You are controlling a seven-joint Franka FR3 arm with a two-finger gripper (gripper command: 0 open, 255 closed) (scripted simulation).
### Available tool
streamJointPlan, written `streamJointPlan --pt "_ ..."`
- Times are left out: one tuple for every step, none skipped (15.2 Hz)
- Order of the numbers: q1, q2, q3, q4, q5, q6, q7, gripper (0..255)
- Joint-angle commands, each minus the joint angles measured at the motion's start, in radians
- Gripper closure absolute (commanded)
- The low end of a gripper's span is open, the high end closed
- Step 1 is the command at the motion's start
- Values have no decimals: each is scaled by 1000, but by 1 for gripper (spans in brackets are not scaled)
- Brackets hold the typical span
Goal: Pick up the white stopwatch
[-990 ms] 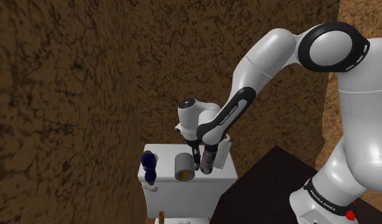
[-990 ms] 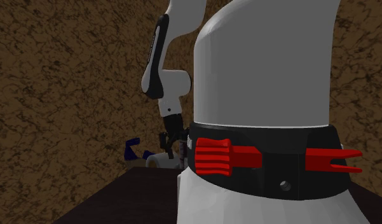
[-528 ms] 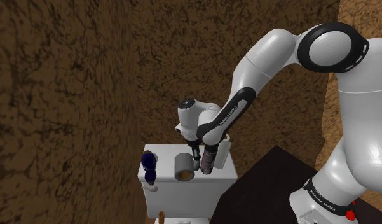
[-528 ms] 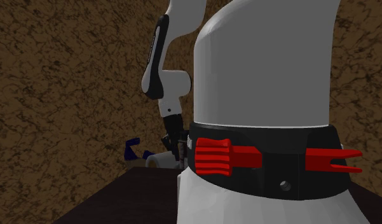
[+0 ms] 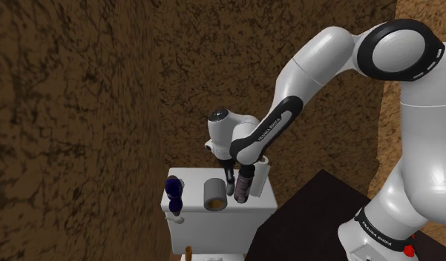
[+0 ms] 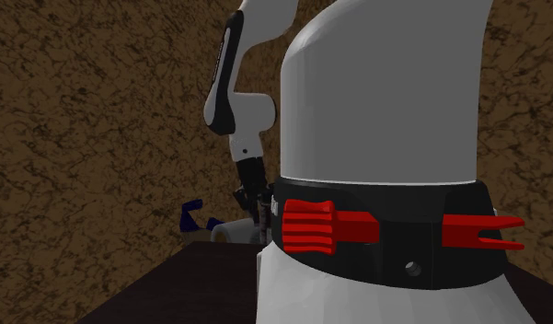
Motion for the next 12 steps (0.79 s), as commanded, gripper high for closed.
streamJointPlan --pt "-5 -24 7 -6 11 -17 -10 255" --pt "-7 -37 11 -9 17 -26 -15 255" --pt "-10 -49 15 -11 23 -35 -21 255" --pt "-12 -61 18 -14 29 -44 -26 255" --pt "-14 -73 21 -16 35 -54 -31 255" --pt "-16 -85 25 -18 41 -63 -37 255" --pt "-18 -97 28 -19 47 -73 -42 255" --pt "-20 -109 31 -21 53 -82 -48 255" --pt "-22 -121 34 -22 59 -92 -53 255" --pt "-24 -133 37 -23 65 -102 -58 255" --pt "-24 -135 38 -23 66 -103 -59 255" --pt "-24 -134 38 -23 66 -103 -59 255"
